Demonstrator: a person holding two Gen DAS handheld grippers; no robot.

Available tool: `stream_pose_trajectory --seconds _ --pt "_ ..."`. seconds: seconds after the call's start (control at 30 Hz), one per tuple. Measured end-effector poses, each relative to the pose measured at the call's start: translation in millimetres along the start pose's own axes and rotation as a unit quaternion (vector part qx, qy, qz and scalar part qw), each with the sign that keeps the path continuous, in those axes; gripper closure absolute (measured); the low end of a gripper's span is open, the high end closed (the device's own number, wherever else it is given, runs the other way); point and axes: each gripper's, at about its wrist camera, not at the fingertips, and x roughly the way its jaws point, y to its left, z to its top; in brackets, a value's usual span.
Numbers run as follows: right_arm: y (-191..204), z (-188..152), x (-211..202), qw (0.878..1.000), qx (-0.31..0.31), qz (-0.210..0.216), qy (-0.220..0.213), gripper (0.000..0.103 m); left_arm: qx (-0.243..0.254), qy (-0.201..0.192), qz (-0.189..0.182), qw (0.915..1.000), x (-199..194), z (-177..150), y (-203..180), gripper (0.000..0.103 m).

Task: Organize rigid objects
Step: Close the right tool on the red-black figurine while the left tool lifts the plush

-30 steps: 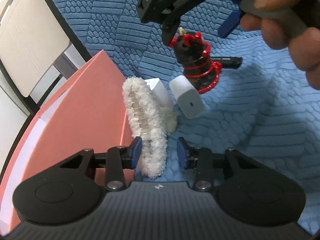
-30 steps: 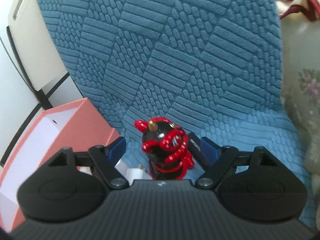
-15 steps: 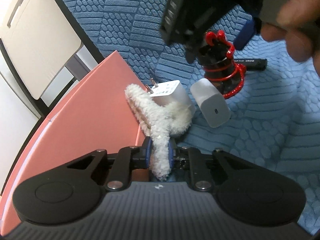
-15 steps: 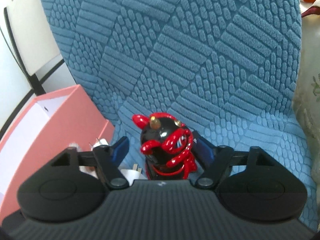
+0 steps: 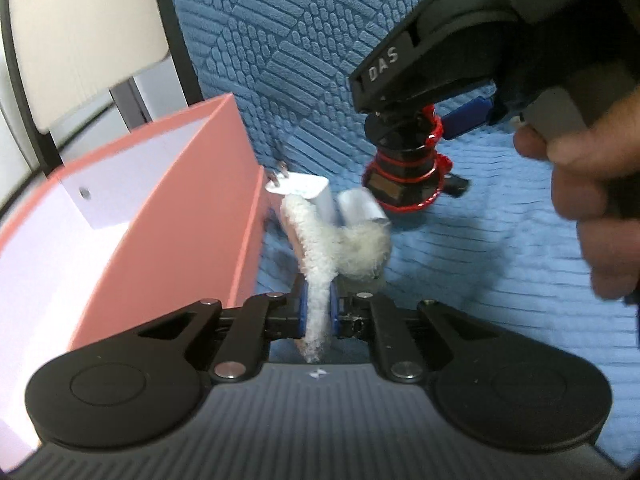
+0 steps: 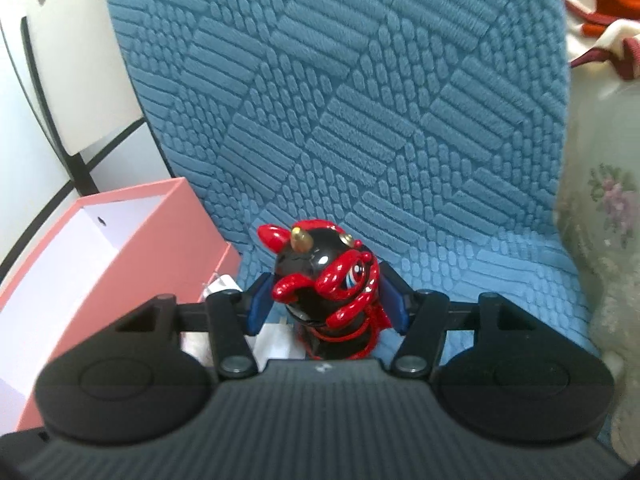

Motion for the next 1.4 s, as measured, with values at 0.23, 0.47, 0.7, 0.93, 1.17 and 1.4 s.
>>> stream_pose_trajectory --seconds 0.23,0.47,0.7,0.93,1.17,1.4 --pt "0.7 -16.9 -50.7 0.999 0.002 -0.036 -0.012 0.042 -0.037 0.021 -0.061 0.9972 -28.0 -12.5 4.4 0.09" --pt "0.1 -49.2 -82.9 0.995 0.023 -0.098 0.021 0.042 -0.089 0.07 -0.115 0.9868 -39.9 -29.6 20.1 0.09" --pt "6.9 -80.2 -110.7 0.99 0.051 -0.124 0.035 0.042 -0.108 0.101 -0.139 0.9793 -46.1 -41.9 31.3 0.089" --pt "1.1 -99.5 -111.5 0.986 0.079 -0.139 0.042 0.042 -0.101 0.113 -0.147 0.9774 -41.5 -42.2 30.2 0.088" --pt "-23.7 -103.8 -114.3 0.981 0.148 -0.116 0.039 0.041 -0.101 0.101 -0.16 0.9767 -36.7 -36.7 29.1 0.047" --pt "-33.4 -100.7 -113.6 0.979 0.175 -0.105 0.028 0.034 -0.079 0.075 -0.166 0.9801 -24.6 -33.3 18.7 0.035"
